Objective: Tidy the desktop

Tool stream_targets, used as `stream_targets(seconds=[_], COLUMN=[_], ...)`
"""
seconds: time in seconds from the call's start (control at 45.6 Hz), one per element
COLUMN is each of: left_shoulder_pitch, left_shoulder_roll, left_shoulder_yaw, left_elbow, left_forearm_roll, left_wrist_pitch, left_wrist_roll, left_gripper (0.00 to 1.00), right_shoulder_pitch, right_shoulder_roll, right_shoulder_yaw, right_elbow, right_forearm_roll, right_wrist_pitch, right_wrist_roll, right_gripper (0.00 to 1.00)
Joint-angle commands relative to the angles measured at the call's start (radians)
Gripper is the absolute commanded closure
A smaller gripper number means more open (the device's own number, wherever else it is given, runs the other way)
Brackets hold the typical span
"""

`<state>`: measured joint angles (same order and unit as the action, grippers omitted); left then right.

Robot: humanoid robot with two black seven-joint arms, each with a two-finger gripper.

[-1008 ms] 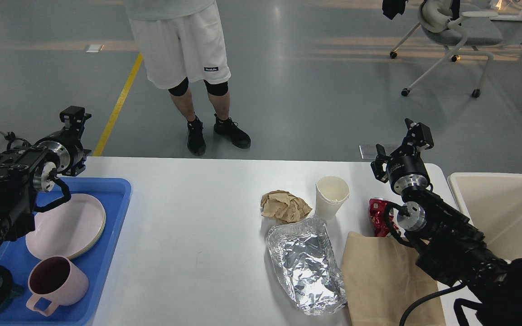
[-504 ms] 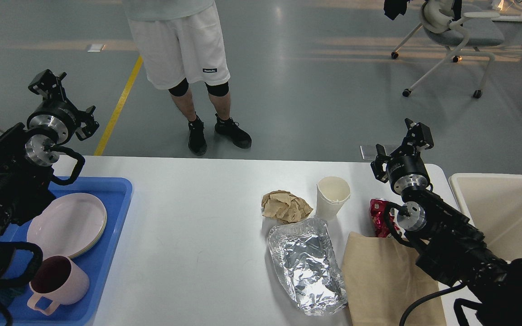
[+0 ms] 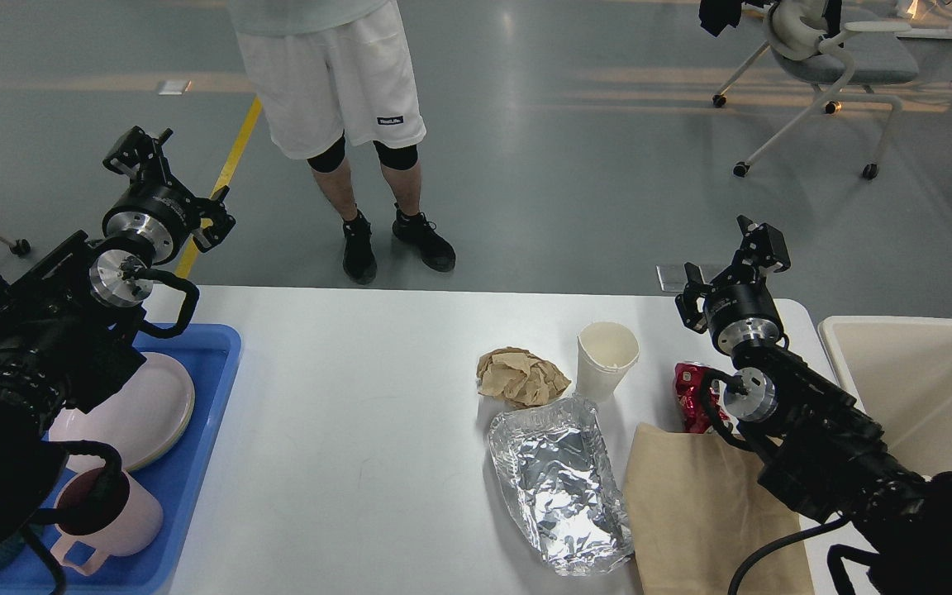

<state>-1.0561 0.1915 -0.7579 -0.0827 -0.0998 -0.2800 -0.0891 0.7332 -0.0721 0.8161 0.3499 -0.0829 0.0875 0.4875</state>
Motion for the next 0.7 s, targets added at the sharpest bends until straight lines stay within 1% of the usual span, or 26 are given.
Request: stream_targets(seconds=[0.0, 0.11, 0.219, 0.307, 0.438, 0.482, 0.526, 0.679], left_shoulder_pitch=[0.005, 0.036, 0.071, 0.091, 0.148, 0.153, 0.154, 0.157], left_shoulder_roll=[0.002, -0.003, -0.027, -0.05, -0.069, -0.07, -0.07, -0.067], left_shoulder_yaw=[0.002, 0.0, 0.005, 0.005, 0.006, 0.006, 0.008, 0.017], left_elbow=[0.0, 0.0, 0.0, 0.0, -0.002, -0.002, -0.002, -0.002], left_forearm_roll=[0.002, 0.002, 0.005, 0.006, 0.008, 0.009, 0.009, 0.008], left_wrist_pitch=[-0.001, -0.001, -0.001, -0.001, -0.007, -0.013, -0.014, -0.013], left_wrist_roll=[-0.015, -0.046, -0.118, -0.211, -0.385, -0.426, -0.445, -0.452], left_gripper=[0.04, 0.04, 0.04, 0.04, 0.04, 0.04, 0.04, 0.04], right_shoulder_pitch=[0.0, 0.0, 0.0, 0.0, 0.0, 0.0, 0.0, 0.0], right_shoulder_roll=[0.0, 0.0, 0.0, 0.0, 0.0, 0.0, 0.0, 0.0], right_shoulder_yaw=[0.0, 0.0, 0.0, 0.0, 0.0, 0.0, 0.0, 0.0], right_elbow=[-0.002, 0.0, 0.0, 0.0, 0.0, -0.002, -0.002, -0.002], right_forearm_roll=[0.0, 0.0, 0.0, 0.0, 0.0, 0.0, 0.0, 0.0], right_wrist_pitch=[0.0, 0.001, 0.0, 0.0, 0.0, 0.0, 0.0, 0.0], right_wrist_roll=[0.0, 0.0, 0.0, 0.0, 0.0, 0.0, 0.0, -0.001], right_gripper=[0.0, 0.0, 0.0, 0.0, 0.0, 0.0, 0.0, 0.0])
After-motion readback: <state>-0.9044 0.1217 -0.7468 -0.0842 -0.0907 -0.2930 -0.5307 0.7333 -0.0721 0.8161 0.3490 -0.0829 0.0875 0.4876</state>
